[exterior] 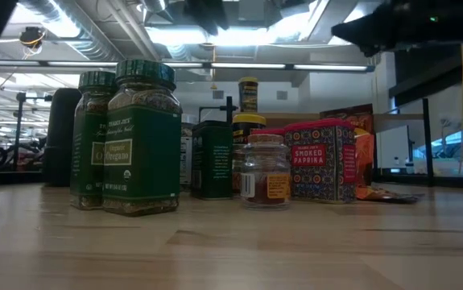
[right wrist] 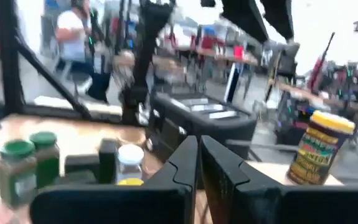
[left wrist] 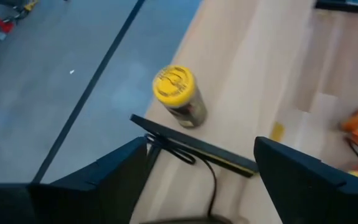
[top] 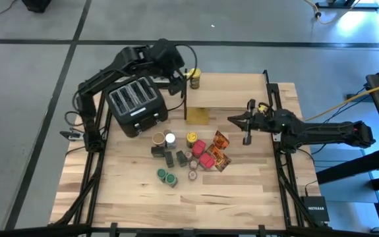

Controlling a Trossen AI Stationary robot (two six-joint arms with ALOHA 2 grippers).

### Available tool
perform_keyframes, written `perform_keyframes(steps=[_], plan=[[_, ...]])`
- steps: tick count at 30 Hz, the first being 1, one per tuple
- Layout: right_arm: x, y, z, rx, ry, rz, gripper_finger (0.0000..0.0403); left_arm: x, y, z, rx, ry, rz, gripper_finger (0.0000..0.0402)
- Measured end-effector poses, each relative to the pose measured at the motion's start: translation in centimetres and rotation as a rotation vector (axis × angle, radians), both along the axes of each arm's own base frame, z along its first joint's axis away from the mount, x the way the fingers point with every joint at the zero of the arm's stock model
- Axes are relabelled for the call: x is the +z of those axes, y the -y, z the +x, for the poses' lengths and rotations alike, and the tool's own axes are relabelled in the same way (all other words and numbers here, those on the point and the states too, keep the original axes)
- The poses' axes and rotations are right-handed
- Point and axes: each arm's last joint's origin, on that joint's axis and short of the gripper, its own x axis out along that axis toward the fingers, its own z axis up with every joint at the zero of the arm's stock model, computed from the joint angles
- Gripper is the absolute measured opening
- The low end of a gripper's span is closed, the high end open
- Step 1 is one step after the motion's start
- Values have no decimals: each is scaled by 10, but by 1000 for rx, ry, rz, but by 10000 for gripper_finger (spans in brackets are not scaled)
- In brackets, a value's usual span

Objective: Shelf spices
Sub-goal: Put the yellow seasoning bottle on the shelf

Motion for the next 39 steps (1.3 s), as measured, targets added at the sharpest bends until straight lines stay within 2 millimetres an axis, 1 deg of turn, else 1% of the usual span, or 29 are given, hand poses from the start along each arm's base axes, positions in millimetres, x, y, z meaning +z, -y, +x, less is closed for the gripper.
perform_keyframes(steps=[3, 5, 7, 9, 11, 14, 17, 20, 23, 26, 28, 30, 35, 39], plan=[[13, 4, 21, -33, -115, -40, 26, -12, 9, -11, -15, 14, -15, 290], [24, 8, 37, -75, -187, -77, 26, -26, 15, -20, -21, 48, -6, 290], [38, 14, 53, -132, -222, -100, 26, -44, 21, -35, -24, 103, 15, 290], [51, 23, 67, -162, -246, -109, 26, -63, 28, -52, -31, 182, 40, 290], [64, 35, 80, -188, -242, -114, 26, -79, 34, -68, -41, 300, 89, 290], [79, 59, 97, -208, -227, -96, 26, -98, 42, -90, -51, 484, 177, 290], [92, 83, 113, -214, -208, -44, 26, -106, 49, -107, -49, 670, 248, 290], [103, 105, 130, -233, -187, -16, 26, -112, 54, -119, -47, 768, 275, 290], [115, 123, 145, -301, -162, 15, 26, -117, 59, -126, -51, 783, 262, 290], [123, 140, 155, -351, -210, 25, 36, -126, 63, -128, -58, 746, 226, 290], [125, 149, 160, -364, -277, 52, 61, -131, 66, -128, -69, 715, 212, 290], [128, 157, 161, -374, -328, 90, 99, -133, 67, -127, -85, 696, 221, 290], [143, 170, 155, -355, -343, 188, 222, -133, 70, -126, -103, 690, 220, 290], [136, 181, 155, -373, -370, 213, 319, -132, 71, -126, -106, 693, 215, 290]])
